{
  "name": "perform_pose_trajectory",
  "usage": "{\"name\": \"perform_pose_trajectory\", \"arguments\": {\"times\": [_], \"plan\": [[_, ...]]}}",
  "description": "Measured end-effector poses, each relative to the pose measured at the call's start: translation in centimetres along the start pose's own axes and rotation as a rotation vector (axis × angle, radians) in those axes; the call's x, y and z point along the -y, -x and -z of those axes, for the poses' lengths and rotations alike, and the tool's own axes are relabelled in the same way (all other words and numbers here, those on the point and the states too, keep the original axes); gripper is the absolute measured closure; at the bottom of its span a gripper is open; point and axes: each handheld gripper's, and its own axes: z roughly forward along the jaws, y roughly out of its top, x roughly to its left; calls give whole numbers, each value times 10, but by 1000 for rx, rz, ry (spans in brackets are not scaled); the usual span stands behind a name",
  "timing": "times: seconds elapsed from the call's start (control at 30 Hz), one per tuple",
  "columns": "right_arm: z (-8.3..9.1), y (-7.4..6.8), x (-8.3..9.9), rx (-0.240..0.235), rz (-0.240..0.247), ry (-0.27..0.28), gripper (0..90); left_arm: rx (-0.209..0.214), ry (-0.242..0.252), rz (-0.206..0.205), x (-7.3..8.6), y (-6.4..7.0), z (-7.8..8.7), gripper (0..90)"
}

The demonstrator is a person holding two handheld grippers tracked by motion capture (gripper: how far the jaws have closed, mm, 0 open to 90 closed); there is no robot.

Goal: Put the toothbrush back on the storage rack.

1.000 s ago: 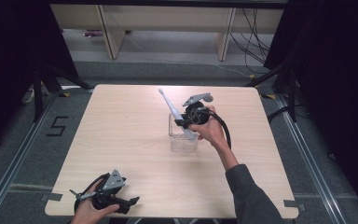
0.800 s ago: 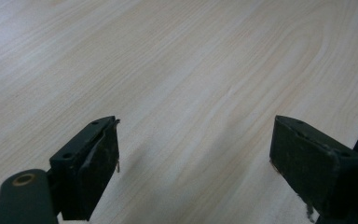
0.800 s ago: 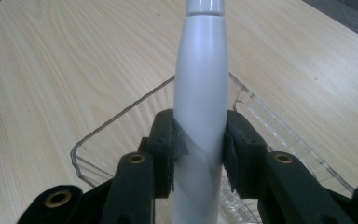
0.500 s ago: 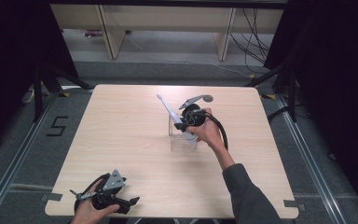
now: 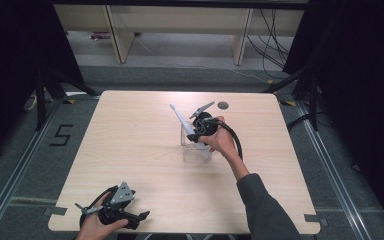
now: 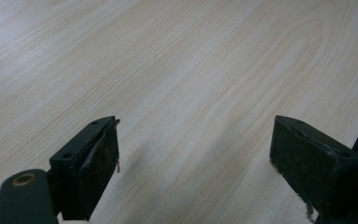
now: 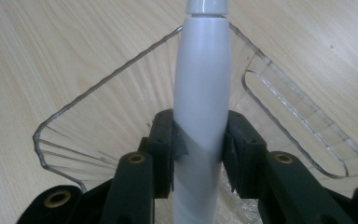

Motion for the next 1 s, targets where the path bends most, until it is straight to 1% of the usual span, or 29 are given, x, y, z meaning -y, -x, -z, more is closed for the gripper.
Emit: {"name": "perform_pose_trajectory", "arguments": {"times": [0.07,0.1,0.33,0.37,0.4,0.43,0.47,0.5,0.53,0.57,0.6,0.63,0.67,0.7,0.73,0.77,0.8,0.83,0.87,0.9,0.93,0.97,1.0], "plan": [[-1,0,0,-3,-5,-4,663,0,0,2,0,0,0,150],[-2,0,0,-5,19,-8,663,-1,0,1,0,0,0,150],[-1,0,0,-2,14,-18,661,0,-1,2,0,0,0,150],[0,-3,1,-1,-30,-33,659,0,-1,2,0,0,0,150],[0,-3,1,-1,-30,-33,659,0,-1,2,0,0,0,150],[0,-2,1,-8,-18,-23,656,0,-1,2,0,0,0,150],[1,-1,0,0,5,-9,648,0,-1,3,0,0,0,150],[2,-2,1,1,-26,4,625,0,-1,2,0,0,0,149],[4,-1,0,2,-36,22,610,0,-1,2,0,0,0,150],[10,0,0,7,-18,28,606,0,-2,-1,0,0,0,150],[10,0,0,7,-18,28,606,0,-2,-1,0,0,0,150],[16,-2,0,9,-32,44,590,-1,-1,12,0,1,0,150],[16,-2,0,9,-32,44,590,-1,-1,12,0,1,0,150],[19,-3,-1,15,-27,48,585,8,-11,10,0,0,1,150],[22,-5,-1,29,-33,46,569,0,-5,11,0,1,1,150],[28,-4,-1,38,-18,56,552,-1,0,14,0,1,0,150],[28,-4,-1,38,-18,56,552,-1,0,14,0,1,0,150],[31,-2,0,44,-1,89,539,-2,0,14,0,1,0,150],[31,-2,0,44,-1,89,539,-2,0,14,0,1,0,150],[36,-2,2,37,-9,91,532,-1,-1,13,0,1,0,150],[38,-2,2,32,-20,96,526,-1,-1,13,0,1,0,150],[39,-2,3,29,-12,112,521,-2,-2,12,0,1,0,150],[39,-2,3,29,-12,112,521,-2,-2,12,0,1,0,150]]}}
